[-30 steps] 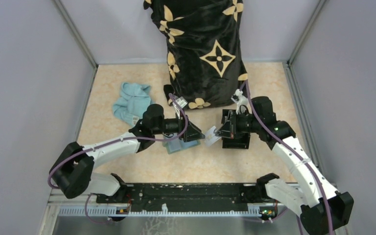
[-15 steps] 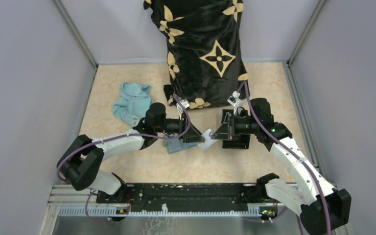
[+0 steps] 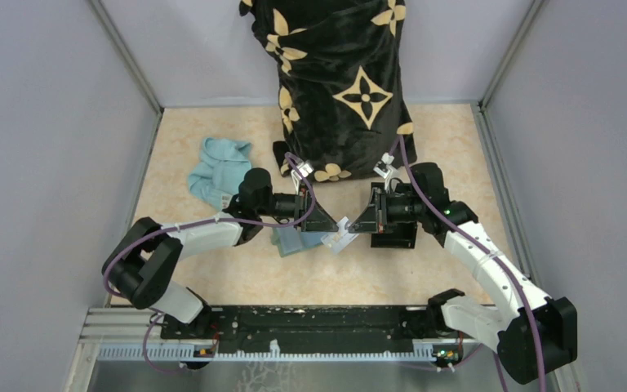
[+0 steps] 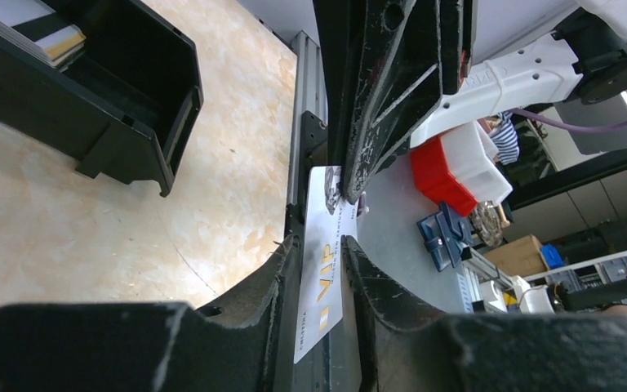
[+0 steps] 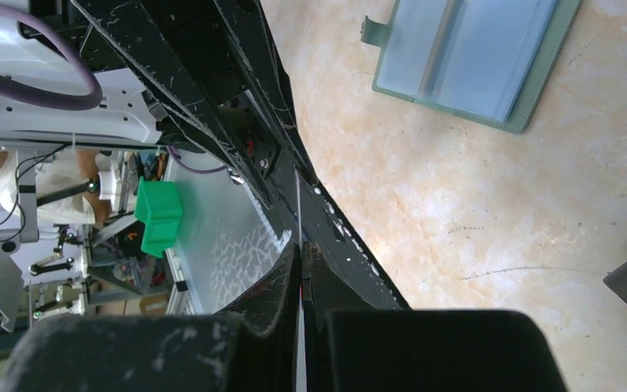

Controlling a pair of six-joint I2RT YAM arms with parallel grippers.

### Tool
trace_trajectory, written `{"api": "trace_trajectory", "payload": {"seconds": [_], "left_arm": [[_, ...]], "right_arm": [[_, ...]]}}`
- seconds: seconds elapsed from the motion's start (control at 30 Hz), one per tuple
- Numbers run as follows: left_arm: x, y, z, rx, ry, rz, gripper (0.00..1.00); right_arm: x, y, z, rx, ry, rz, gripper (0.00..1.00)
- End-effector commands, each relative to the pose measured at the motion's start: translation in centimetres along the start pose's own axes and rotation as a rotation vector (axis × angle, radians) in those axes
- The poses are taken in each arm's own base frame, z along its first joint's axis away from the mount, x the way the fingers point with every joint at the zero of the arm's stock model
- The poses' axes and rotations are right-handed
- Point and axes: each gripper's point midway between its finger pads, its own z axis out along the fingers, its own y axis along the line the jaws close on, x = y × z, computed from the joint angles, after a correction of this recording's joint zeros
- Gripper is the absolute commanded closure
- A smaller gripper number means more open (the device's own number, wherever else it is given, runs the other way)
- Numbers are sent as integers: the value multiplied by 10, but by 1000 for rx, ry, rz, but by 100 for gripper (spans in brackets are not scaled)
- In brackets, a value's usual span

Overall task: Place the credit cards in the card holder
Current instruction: Pick up the credit card from the storage box.

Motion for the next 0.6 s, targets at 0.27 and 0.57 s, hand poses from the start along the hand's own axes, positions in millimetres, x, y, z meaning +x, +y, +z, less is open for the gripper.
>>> {"api": "trace_trajectory", "payload": {"seconds": [0.27, 0.57], "left_arm": [[10, -9, -6, 85, 54, -3, 63], [15, -6, -5, 99, 74, -25, 79]], "right_arm": [[-13, 12, 2, -45, -26, -54, 100], [-13, 11, 4, -52, -19, -48, 100]]}}
